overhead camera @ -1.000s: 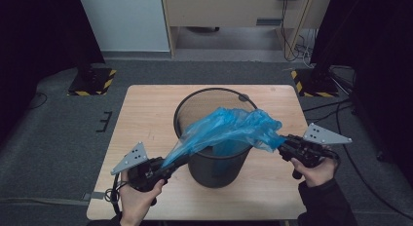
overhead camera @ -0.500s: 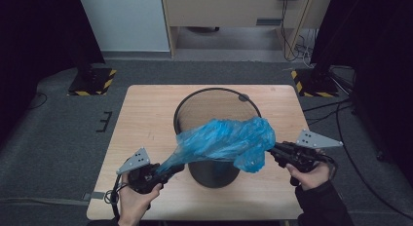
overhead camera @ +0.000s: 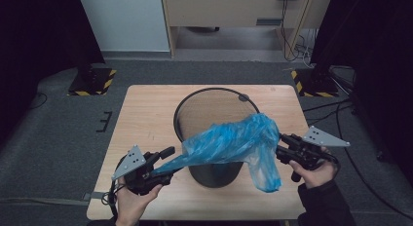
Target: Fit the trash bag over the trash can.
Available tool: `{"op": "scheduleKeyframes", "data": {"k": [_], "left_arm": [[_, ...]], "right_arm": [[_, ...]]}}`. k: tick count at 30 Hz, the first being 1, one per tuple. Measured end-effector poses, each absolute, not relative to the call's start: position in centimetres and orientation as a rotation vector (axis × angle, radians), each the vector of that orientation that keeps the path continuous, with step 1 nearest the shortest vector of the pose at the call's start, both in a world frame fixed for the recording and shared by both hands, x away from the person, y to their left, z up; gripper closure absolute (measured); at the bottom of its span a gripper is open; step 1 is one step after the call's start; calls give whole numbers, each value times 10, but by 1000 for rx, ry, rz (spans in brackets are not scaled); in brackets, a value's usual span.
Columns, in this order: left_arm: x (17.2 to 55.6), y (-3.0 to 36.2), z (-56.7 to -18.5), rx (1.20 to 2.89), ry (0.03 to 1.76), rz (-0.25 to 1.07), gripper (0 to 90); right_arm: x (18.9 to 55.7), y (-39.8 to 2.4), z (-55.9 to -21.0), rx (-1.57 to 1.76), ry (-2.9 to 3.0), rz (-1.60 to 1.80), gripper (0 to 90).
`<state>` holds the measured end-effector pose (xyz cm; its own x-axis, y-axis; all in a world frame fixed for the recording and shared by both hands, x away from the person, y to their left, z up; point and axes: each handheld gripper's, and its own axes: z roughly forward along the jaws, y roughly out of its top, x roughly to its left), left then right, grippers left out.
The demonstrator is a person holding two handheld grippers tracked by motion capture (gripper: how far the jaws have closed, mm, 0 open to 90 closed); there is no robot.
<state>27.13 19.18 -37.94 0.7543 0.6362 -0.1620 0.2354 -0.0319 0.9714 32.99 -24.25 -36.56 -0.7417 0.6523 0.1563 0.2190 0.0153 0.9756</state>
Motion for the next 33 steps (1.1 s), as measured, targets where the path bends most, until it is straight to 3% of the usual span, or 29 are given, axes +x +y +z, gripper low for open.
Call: {"op": "scheduleKeyframes", "data": {"k": [4,7,12,23,27,30,33], "left_arm": [[268,190,-375,1598,681,356,446],[269,192,-377,1611,666,316,656],[272,200,-381,1591,699,305,768],[272,203,-379,1578,689,309,760],[272,200,-370,1566,635,341,620],[271,199,-357,1543,585,361,590],[272,202,-347,1509,570,362,600]], "right_arm": [[330,-253,-357,844,1968,1768,459],[330,-261,-352,810,1947,1770,405],[332,-273,-351,819,1925,1764,368],[333,-292,-346,813,1845,1825,356],[336,-284,-342,720,1811,1862,389],[342,-273,-338,656,1781,1923,450],[348,-265,-336,620,1763,1965,636]]}}
